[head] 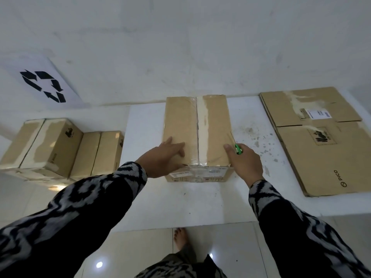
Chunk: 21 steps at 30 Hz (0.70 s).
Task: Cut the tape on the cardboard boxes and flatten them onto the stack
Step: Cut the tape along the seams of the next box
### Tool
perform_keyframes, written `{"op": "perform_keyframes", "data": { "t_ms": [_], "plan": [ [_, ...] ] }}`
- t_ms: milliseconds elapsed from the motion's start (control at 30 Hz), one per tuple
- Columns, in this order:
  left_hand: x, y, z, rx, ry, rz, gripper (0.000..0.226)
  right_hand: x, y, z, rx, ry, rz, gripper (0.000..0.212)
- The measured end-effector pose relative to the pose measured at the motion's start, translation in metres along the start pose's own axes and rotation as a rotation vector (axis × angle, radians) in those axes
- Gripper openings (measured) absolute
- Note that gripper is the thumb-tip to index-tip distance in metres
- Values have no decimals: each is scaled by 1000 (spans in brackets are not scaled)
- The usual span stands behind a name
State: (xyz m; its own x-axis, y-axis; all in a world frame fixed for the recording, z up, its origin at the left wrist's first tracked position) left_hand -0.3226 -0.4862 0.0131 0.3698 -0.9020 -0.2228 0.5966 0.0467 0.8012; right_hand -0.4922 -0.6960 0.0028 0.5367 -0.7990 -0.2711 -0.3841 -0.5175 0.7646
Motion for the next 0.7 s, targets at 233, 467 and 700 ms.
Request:
{"op": "perform_keyframes", "data": {
  "t_ms": [233, 467, 700],
  "plan": [
    [2, 22, 19, -120, -54, 325, 21, -50, 25, -36, -33, 186, -30, 21],
    [8, 34, 30, -254, -80, 592, 13, -82, 25, -64, -297, 372, -51, 20],
    [12, 33, 31, -238, -62, 571, 12, -80, 24, -85, -396, 415, 0, 22]
  ]
}}
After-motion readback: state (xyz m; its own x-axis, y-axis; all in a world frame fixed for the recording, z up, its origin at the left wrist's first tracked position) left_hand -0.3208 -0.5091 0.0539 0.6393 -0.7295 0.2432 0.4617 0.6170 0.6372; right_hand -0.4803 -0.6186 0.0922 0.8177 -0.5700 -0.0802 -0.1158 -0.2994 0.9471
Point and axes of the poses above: each hand's wrist, its own x-axis towards the middle knuckle, its own y-axis out of the back of the hand, z = x × y, the point moved 5 cm from there along x, towards the middle knuckle, and after that the axes turned 6 degrees about -x, right-handed, at the moved point
